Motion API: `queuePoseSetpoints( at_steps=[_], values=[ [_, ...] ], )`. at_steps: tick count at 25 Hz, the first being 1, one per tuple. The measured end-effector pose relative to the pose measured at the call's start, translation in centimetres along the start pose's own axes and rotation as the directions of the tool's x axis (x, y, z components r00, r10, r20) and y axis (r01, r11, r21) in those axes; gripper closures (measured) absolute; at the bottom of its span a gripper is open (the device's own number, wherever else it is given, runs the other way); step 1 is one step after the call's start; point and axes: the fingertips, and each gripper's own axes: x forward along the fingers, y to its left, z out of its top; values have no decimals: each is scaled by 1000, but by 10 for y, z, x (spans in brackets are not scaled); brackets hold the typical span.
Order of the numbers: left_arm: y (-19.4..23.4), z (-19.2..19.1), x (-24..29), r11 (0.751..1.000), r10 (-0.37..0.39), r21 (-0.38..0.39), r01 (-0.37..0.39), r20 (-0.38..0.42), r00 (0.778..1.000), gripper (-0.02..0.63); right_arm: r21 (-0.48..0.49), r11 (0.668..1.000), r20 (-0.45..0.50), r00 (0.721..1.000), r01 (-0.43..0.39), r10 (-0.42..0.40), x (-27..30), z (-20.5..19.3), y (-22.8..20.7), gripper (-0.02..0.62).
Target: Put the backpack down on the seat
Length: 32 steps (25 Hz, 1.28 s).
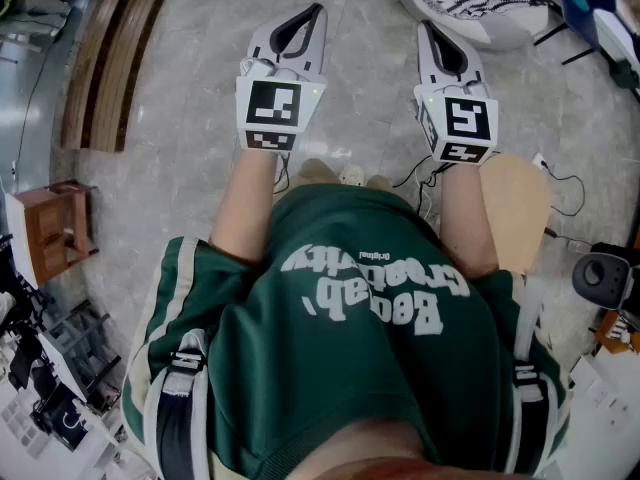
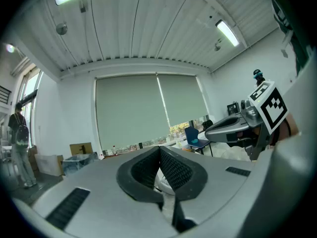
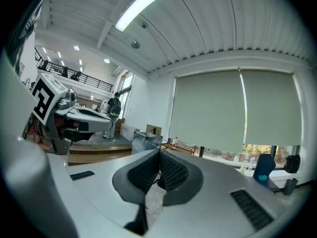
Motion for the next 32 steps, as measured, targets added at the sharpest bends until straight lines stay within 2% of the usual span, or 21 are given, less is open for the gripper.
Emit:
queuePoseSetpoints(
  at_steps=[9, 19, 25, 32],
  values=[
    [6, 1, 2, 1000, 12, -3, -12, 3, 1000, 588, 2, 1000, 9, 1000, -3, 3, 3, 3, 0, 561],
    [22, 3, -6, 999, 41, 17, -42, 50, 998, 588, 24, 1000, 39, 999, -15, 14, 11, 6, 9, 561],
    [52, -13, 22, 999, 26, 25, -26, 23, 999, 588, -4, 1000, 24, 1000, -10, 10, 50, 0, 5, 561],
    [121, -41, 101, 1000, -11, -3, 11, 27, 1000, 588, -49, 999, 12, 1000, 2, -2, 148, -5, -11, 561]
  ],
)
